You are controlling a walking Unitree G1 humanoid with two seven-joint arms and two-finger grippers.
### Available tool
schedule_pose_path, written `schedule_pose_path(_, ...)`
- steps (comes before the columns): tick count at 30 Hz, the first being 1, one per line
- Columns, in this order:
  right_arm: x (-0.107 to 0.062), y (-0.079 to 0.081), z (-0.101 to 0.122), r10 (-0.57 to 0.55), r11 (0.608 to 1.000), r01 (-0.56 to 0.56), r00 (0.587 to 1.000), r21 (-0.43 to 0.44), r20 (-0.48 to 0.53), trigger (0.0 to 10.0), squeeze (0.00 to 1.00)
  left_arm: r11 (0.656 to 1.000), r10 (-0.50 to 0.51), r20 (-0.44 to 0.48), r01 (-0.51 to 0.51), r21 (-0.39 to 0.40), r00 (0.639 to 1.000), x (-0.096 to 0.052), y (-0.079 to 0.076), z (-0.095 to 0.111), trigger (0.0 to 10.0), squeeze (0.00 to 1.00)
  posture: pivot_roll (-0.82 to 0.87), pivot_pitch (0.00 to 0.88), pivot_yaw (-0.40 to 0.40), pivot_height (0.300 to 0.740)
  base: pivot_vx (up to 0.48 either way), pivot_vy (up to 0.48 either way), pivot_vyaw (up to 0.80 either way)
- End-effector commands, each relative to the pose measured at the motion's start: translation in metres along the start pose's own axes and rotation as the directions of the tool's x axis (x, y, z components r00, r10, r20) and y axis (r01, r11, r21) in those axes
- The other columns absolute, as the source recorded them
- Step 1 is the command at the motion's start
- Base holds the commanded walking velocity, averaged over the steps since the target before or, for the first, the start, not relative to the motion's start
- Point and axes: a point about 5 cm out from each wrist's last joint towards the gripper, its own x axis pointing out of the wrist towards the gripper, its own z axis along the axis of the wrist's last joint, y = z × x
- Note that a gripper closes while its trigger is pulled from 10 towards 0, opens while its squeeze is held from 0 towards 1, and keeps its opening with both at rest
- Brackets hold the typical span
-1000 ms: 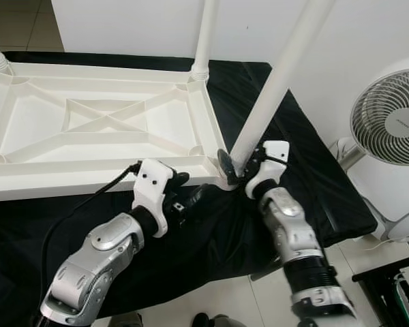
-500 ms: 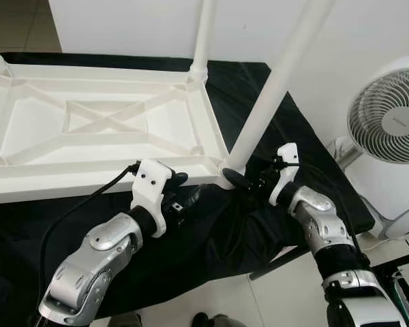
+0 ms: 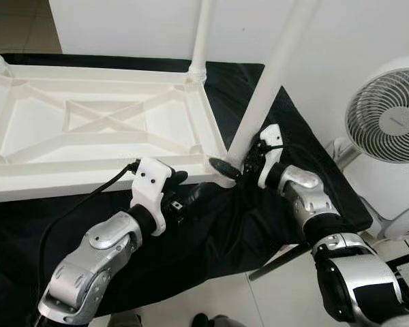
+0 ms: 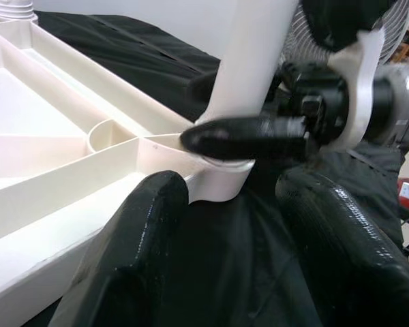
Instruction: Building children table
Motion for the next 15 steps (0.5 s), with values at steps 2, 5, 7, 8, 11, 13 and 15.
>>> schedule_pose_path(2,0.006,0.007,-0.007,0.027,1.0,-0.026,0.999,0.006,-0.044,3.0,0.0,0.998,-0.061,0.011,0.061,0.003,0.998,0.002,-0.006,0.002,10.0,0.0,0.24,0.114,-0.148,0.74,0.0,0.0,0.0)
schedule_pose_path(5,0.006,0.009,-0.011,0.024,1.0,-0.023,0.999,0.021,-0.043,0.0,0.0,0.999,-0.054,0.015,0.054,0.0,0.998,0.002,-0.006,0.003,10.0,0.0,0.24,0.114,-0.148,0.74,0.0,0.0,0.0)
schedule_pose_path(7,0.006,0.009,-0.011,0.024,1.0,-0.023,0.999,0.021,-0.043,0.0,0.0,0.999,-0.054,0.015,0.054,0.0,0.998,0.002,-0.006,0.003,10.0,0.0,0.24,0.114,-0.148,0.74,0.0,0.0,0.0)
schedule_pose_path(8,0.006,0.008,-0.012,0.013,0.999,-0.012,0.999,0.03,-0.034,0.0,0.0,0.999,-0.05,0.016,0.05,-0.002,0.999,0.001,-0.006,0.003,10.0,0.0,0.24,0.123,-0.152,0.74,0.0,0.0,0.0)
schedule_pose_path(11,0.004,0.008,-0.013,0.0,0.999,0.001,1.0,0.036,-0.026,0.0,0.0,0.999,-0.047,0.016,0.047,-0.004,0.999,0.0,-0.007,0.003,10.0,0.0,0.24,0.127,-0.152,0.74,0.0,0.0,0.0)
schedule_pose_path(13,0.001,0.004,-0.015,-0.042,0.998,0.043,0.999,0.044,-0.015,0.0,0.0,0.999,-0.048,0.015,0.048,-0.008,0.999,0.0,-0.008,0.002,10.0,0.0,0.23,0.133,-0.152,0.74,0.0,0.0,0.0)
schedule_pose_path(15,-0.001,0.003,-0.016,-0.062,0.997,0.062,0.998,0.045,-0.014,0.0,0.0,0.999,-0.049,0.015,0.049,-0.008,0.999,0.0,-0.008,0.002,10.0,0.0,0.23,0.133,-0.152,0.74,0.0,0.0,0.0)
